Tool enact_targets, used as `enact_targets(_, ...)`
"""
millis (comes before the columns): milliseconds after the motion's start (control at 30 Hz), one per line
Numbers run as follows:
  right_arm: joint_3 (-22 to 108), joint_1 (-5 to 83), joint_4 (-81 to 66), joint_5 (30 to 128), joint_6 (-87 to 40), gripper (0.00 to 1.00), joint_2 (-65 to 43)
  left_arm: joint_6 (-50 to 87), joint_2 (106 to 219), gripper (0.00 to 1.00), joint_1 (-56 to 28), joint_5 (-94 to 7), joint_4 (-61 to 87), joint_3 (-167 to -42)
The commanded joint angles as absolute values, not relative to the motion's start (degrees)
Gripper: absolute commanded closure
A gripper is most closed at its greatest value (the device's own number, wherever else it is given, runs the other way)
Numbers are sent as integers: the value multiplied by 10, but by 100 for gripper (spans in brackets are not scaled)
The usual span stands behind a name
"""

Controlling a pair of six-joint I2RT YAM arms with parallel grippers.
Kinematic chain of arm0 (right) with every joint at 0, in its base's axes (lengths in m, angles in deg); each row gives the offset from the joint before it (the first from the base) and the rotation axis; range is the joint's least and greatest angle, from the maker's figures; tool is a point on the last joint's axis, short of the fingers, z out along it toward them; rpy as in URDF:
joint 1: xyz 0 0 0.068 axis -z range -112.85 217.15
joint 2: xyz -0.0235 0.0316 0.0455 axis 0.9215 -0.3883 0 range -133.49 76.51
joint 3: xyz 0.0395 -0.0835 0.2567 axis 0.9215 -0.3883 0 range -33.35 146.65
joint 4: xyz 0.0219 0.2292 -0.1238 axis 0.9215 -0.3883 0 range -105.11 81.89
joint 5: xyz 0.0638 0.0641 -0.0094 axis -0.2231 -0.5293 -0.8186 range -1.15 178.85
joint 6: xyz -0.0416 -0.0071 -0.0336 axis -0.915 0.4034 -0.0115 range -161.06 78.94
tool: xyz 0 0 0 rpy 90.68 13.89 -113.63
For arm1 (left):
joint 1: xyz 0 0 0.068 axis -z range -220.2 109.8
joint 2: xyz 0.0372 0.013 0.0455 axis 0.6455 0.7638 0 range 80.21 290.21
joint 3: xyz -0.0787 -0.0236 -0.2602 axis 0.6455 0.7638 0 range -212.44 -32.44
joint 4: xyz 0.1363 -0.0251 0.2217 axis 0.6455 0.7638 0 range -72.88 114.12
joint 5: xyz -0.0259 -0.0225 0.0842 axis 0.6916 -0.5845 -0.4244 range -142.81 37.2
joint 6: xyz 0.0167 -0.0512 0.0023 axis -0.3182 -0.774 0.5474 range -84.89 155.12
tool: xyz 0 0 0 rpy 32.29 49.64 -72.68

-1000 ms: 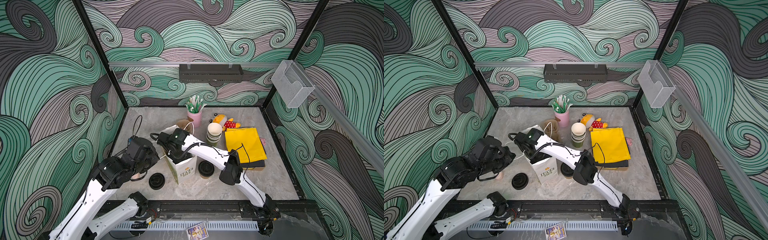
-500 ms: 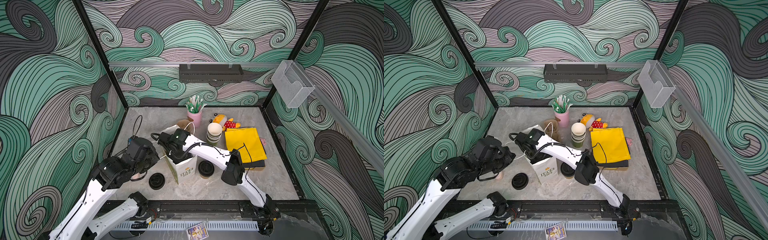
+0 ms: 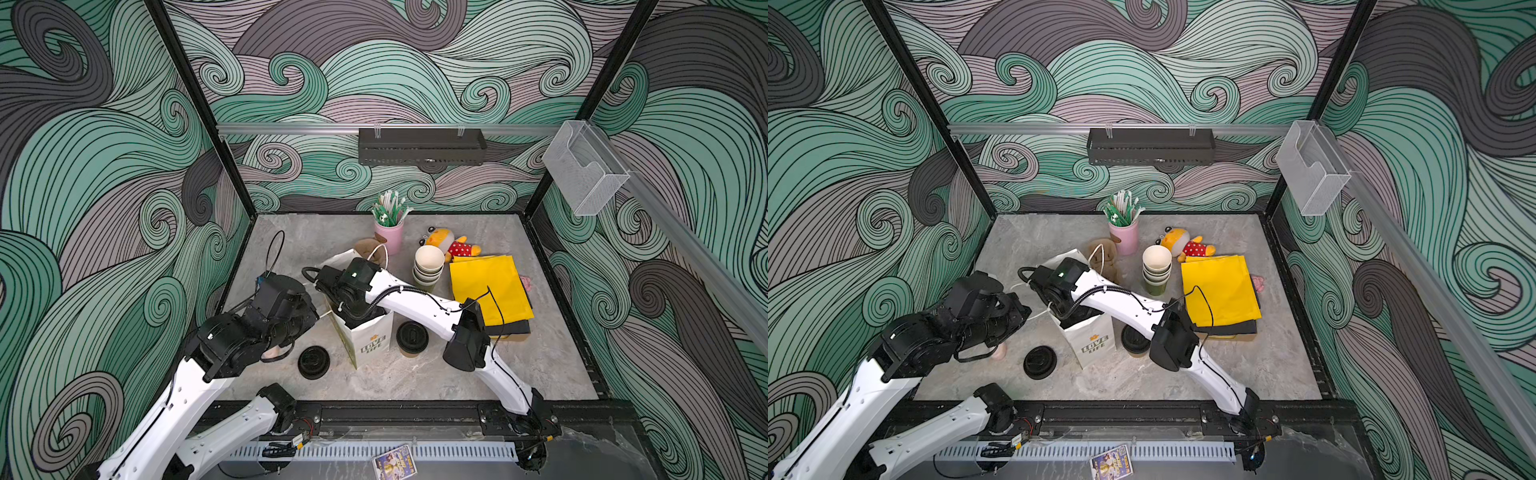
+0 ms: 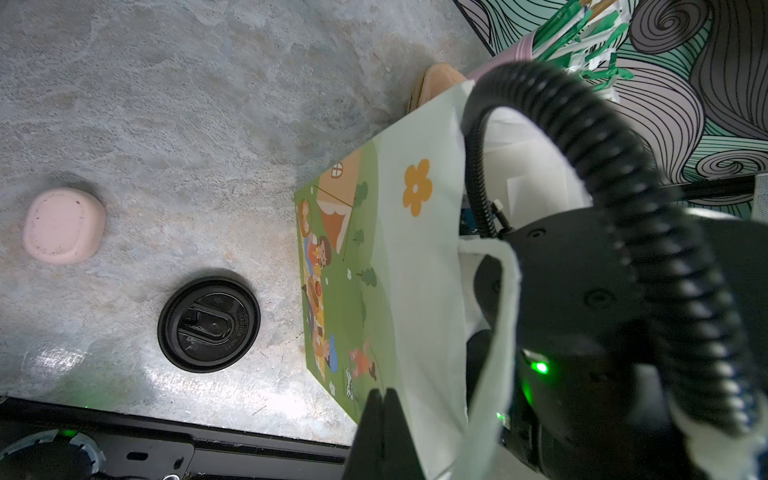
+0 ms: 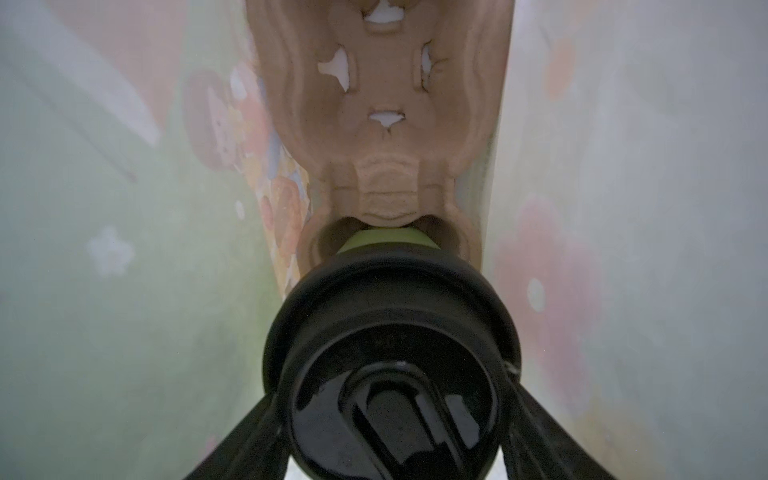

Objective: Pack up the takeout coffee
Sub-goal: 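Open the right gripper and lift it out of the bag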

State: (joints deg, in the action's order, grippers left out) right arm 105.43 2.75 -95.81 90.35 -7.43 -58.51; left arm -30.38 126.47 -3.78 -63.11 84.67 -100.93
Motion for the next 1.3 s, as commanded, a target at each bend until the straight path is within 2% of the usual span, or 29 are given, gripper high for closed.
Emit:
enact_targets(0,1061,27,-1003,928,-58,24,-574,-295,1262,100,-36,-640,869,-1025)
enact_targets(533,1100,26,-1021,928,-45,15,-539,-297,1268,100,-36,-639,869,-1023)
enact_targets(1000,1103,26,-1022,934,-43,18,-535,-292,1274,100,-36,-635,864,-1033)
enact_targets(1267,1182,16,-1022,968,-53,19,-522,-293,1275,100,-36,-634,865,-1031)
